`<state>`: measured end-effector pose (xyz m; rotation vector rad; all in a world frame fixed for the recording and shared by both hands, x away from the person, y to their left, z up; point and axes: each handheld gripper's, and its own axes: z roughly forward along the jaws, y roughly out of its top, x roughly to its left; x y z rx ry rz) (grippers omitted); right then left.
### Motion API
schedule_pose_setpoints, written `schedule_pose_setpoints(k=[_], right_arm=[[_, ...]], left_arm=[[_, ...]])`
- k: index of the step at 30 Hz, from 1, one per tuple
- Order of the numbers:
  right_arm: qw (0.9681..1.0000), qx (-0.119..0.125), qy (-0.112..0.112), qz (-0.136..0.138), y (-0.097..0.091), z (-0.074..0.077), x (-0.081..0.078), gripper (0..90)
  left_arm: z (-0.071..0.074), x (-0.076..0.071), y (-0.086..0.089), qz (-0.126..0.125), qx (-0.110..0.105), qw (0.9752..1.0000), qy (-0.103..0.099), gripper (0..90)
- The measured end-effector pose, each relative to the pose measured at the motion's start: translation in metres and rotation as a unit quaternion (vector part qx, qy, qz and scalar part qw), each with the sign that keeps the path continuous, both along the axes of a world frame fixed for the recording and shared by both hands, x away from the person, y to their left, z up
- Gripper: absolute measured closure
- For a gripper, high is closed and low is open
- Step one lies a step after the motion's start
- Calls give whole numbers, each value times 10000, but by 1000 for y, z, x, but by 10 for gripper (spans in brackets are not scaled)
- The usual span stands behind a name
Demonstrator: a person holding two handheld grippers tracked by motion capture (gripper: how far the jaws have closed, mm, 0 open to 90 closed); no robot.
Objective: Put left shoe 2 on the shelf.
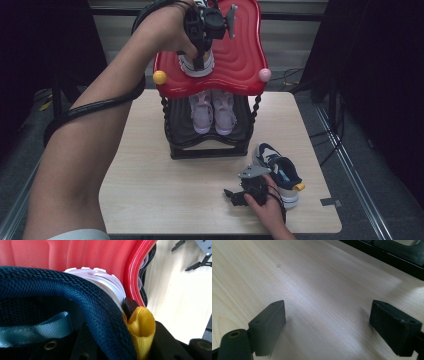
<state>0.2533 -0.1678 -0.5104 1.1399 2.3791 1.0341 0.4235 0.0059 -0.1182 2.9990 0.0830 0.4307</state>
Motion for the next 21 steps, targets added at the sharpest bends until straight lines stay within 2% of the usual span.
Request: schedule_pose_setpoints(k=[2,3,6,10,13,18,21], right_arm=[[10000,2,2,-3,0,0,0,132],[10000,2,2,-5,0,0,0,132],[10000,-5,-18,13,0,0,0,132],[10000,-3,-15,13,0,0,0,132],[10000,-4,-19,15,0,0,0,132],[10000,-5,-19,15,0,0,0,132],[10000,-4,-18,16,0,0,0,132]], left_arm=[[1,2,0,-89,-2,10000,-36,744],[1,1,1,-9,-47,10000,-24,743],[2,1,-1,-114,28,9999,-51,742],[-2,2,-2,-71,11,10000,-32,738],[-3,4,-2,-142,65,9999,-56,734],[-3,5,-1,-97,17,9999,-33,730],[-2,7,1,-179,4,9998,-41,725]])
